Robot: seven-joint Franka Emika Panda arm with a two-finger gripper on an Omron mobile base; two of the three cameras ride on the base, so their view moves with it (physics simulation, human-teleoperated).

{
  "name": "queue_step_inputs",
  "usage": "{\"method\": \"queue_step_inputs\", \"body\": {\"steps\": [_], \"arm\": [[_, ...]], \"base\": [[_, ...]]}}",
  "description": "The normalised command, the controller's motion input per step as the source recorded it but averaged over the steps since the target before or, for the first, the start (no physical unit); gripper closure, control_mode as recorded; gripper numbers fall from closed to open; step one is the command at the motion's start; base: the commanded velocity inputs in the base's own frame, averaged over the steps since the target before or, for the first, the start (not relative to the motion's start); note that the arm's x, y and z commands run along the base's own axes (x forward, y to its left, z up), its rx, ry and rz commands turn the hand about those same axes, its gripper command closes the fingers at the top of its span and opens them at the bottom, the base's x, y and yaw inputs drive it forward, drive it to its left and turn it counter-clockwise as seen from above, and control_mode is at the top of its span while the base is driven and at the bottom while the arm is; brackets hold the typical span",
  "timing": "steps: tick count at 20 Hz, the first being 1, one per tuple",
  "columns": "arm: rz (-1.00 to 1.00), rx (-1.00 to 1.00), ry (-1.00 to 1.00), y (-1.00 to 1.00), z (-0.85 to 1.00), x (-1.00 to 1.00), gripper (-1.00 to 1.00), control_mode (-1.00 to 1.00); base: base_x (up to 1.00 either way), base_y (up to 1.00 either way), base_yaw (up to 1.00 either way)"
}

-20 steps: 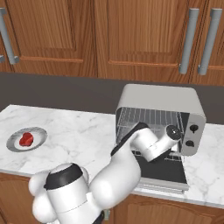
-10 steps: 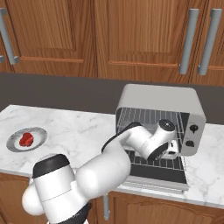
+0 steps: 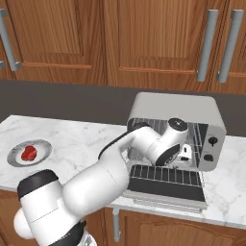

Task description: Open the toaster oven door. Place the hotdog bun on the top rack in the toaster oven and place the steak on the bottom rack.

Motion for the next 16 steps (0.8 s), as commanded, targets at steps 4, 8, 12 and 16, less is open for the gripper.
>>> {"method": "queue_step_inputs", "body": {"steps": [4, 8, 12, 16], "arm": [[-0.05, 0.00, 0.10, 0.71, 0.30, -0.03, -1.00, -1.00], [-0.02, 0.00, 0.02, 0.74, 0.14, 0.00, -1.00, -1.00], [0.00, 0.00, 0.00, 0.75, 0.06, -0.02, -1.00, -1.00], [0.00, -0.02, 0.00, 0.76, 0.02, -0.08, -1.00, -1.00]], "base": [[0.00, 0.00, 0.00], [0.00, 0.00, 0.00], [0.00, 0.00, 0.00], [0.00, 0.00, 0.00]]}}
